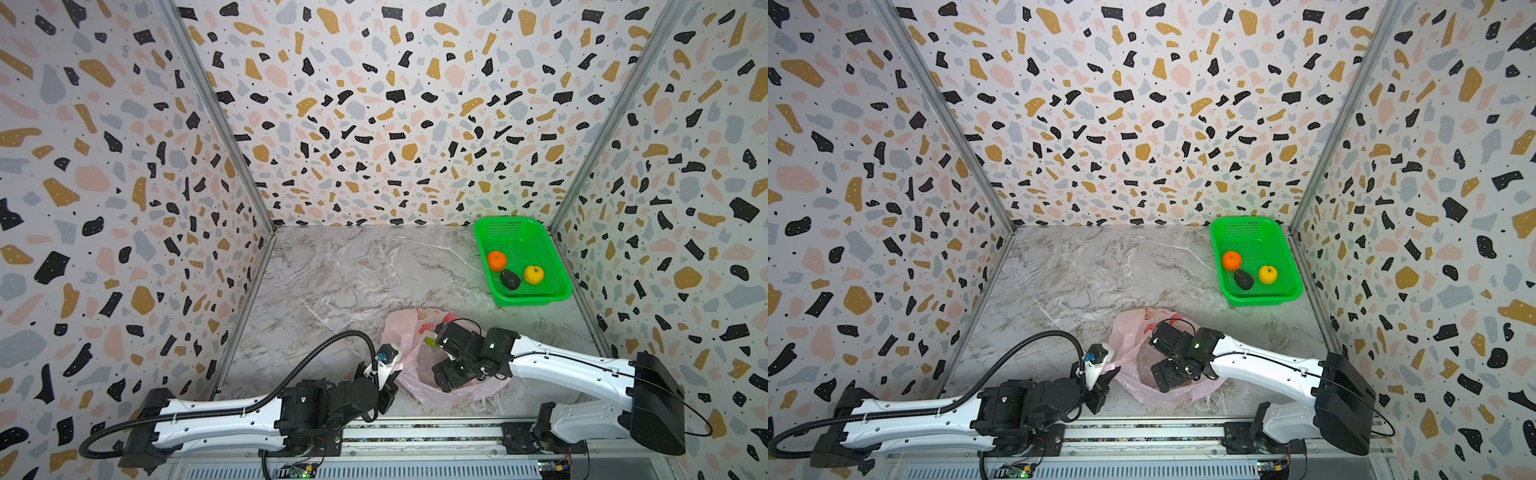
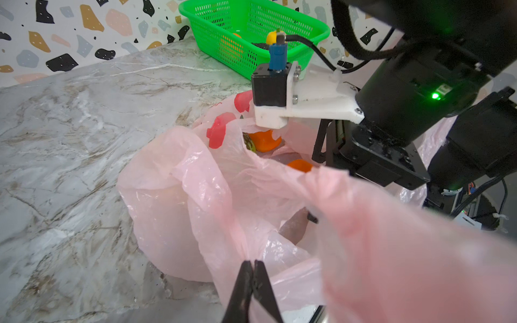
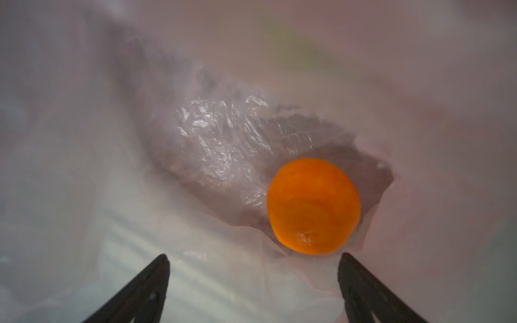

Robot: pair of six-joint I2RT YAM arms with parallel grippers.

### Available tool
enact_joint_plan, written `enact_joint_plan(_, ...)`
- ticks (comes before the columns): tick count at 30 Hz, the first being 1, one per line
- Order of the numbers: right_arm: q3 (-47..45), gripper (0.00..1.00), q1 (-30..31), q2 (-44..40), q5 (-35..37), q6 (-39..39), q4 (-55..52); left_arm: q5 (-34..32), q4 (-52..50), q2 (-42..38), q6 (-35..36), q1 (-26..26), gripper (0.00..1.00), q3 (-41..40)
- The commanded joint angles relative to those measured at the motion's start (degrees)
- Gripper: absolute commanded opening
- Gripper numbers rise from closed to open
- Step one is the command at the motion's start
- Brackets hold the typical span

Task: Untie the knot of the plastic bag and take out the fruit
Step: Pick up the fruit from the plastic bag.

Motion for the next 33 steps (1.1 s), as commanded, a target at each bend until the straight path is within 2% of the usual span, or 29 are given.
enact_joint_plan(1,-1.1,0.96,0.1,-1.2,4.0,1.5,-0.5,1.2,2.2,0.5,1.4,-0.2,0.0,1.7)
enact_joint_plan(9,-4.1,0.95,-0.2,0.8,6.7,0.8,6.3,1.2,2.3,0.5,1.6,-0.2,0.0,1.6)
enact_joint_plan(14,-6.3,0.86,-0.6,3.5,6.1,0.1,10.0,0.8,2.0,0.0,1.3,-0.2,0.0,1.6)
enact_joint_plan(23,-6.6,0.41,-0.6,1.4,6.9,0.5,9.2,0.8,2.0,-0.1,1.1,-0.2,0.0,1.2)
enact_joint_plan(33,-3.9,0.39,-0.7,-6.1,2.3,-1.4,11.4,0.7,2.1,0.0,1.1,-0.2,0.0,1.1)
